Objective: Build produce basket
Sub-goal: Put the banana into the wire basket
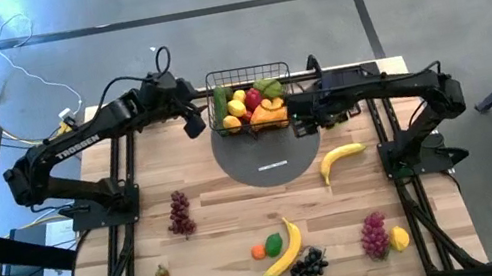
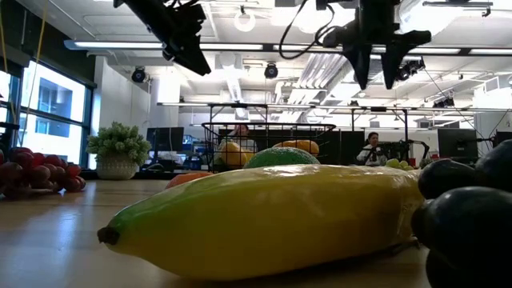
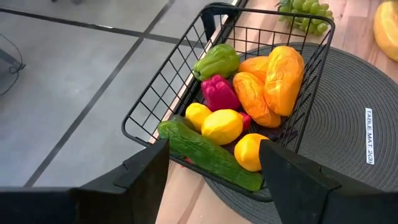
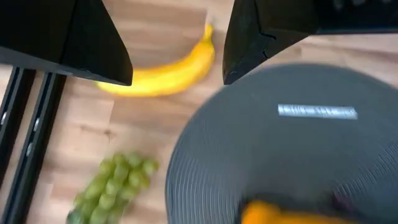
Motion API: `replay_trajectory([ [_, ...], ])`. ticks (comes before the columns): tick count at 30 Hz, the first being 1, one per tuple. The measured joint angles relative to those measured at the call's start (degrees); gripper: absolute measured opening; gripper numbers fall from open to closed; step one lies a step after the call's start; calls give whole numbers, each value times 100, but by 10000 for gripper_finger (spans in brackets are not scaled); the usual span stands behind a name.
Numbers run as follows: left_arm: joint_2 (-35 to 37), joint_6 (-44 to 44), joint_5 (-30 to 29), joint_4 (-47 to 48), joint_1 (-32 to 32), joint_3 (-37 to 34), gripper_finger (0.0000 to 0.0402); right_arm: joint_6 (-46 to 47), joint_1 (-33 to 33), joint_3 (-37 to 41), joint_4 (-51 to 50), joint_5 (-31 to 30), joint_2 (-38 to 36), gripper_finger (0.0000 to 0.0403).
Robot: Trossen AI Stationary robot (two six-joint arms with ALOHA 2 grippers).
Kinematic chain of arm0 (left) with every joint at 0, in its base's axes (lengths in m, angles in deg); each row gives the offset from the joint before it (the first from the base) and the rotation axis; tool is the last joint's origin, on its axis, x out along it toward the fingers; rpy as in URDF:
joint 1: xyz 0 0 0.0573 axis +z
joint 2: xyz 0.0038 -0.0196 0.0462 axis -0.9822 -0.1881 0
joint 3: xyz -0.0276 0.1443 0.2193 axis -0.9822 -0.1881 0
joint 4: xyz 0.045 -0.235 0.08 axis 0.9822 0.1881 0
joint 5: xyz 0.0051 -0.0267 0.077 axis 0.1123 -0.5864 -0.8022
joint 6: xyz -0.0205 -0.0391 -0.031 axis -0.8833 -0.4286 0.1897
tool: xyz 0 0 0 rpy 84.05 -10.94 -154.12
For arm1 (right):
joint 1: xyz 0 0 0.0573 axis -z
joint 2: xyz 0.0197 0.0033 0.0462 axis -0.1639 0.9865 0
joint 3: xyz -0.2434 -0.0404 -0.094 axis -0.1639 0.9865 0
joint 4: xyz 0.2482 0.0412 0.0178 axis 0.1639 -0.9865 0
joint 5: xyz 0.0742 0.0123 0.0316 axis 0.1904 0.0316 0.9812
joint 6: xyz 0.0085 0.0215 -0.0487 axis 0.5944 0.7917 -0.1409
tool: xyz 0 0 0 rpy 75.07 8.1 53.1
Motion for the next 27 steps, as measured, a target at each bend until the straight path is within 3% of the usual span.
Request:
replay_trajectory([
  [7, 0, 0, 1, -2, 0, 0, 239, -623, -285, 458, 6, 288, 2, 231],
  [21, 0, -177, 0, -17, 0, 0, 239, -6280, -297, 1506, 582, 813, 0, 231],
  [27, 0, -445, 0, -17, -13, 0, 239, -7568, -341, 2149, 1189, 752, 0, 231],
])
